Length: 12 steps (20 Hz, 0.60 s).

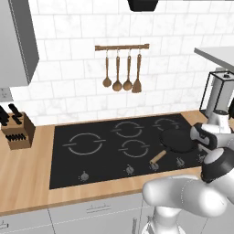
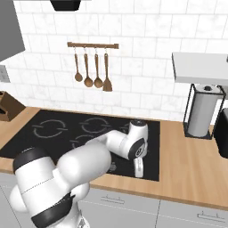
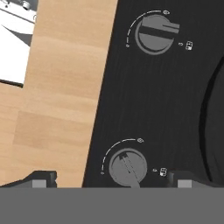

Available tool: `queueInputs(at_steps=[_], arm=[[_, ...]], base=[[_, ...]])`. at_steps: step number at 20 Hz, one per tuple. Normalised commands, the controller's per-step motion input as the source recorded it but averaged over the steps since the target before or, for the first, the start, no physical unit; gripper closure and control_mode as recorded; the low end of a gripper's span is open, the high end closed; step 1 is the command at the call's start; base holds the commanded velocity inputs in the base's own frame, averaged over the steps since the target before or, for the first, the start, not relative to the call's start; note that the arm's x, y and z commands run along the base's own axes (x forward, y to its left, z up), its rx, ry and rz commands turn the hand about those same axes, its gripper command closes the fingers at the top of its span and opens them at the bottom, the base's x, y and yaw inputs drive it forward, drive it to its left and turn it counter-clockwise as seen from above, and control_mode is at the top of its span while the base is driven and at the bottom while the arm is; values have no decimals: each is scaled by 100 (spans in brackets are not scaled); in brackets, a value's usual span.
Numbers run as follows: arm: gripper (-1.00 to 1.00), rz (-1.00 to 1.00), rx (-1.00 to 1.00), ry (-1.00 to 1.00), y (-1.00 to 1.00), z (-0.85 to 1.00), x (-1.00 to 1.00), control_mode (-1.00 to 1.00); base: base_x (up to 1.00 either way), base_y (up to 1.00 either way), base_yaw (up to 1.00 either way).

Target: Turn off the front right burner of the stove.

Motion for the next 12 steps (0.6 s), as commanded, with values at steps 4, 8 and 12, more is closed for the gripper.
queueInputs(at_steps=[4, 8, 12], arm=[[-100, 0, 0, 5, -2, -5, 10, -100], [-100, 0, 0, 5, 0, -6, 13, -100], [-100, 0, 0, 2, -2, -12, 10, -100]], base=[[0, 0, 0], [0, 0, 0], [0, 0, 0]])
